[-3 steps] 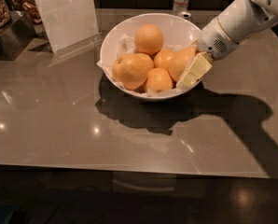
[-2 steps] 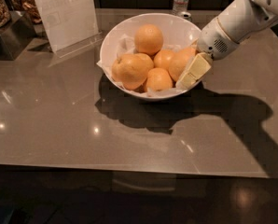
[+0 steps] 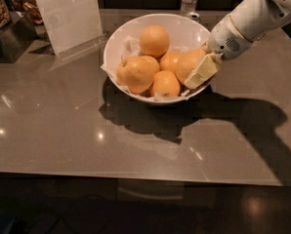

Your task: Pick orange from white bowl

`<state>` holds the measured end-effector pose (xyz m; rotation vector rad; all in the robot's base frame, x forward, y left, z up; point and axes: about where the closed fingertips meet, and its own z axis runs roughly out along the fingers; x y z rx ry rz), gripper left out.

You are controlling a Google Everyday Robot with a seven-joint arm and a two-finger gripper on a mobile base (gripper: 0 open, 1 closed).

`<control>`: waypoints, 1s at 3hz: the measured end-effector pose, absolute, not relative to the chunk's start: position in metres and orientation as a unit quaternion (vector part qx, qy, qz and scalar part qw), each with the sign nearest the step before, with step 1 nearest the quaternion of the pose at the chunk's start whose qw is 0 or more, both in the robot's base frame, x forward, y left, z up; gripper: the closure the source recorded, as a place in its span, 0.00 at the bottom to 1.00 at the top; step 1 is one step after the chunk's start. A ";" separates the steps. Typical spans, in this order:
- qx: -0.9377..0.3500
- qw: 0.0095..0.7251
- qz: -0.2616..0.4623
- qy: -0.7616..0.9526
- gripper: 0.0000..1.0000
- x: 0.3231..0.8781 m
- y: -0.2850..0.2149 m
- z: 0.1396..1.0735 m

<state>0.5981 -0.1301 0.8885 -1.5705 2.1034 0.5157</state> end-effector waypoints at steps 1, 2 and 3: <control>-0.576 0.264 0.177 0.753 1.00 0.590 -0.129 0.907; -0.583 0.321 0.173 0.726 1.00 0.568 -0.129 0.940; -0.578 0.378 0.175 0.701 1.00 0.538 -0.133 0.966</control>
Offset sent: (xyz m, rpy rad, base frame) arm -0.0627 -0.0074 0.0994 0.1786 -0.3215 0.0357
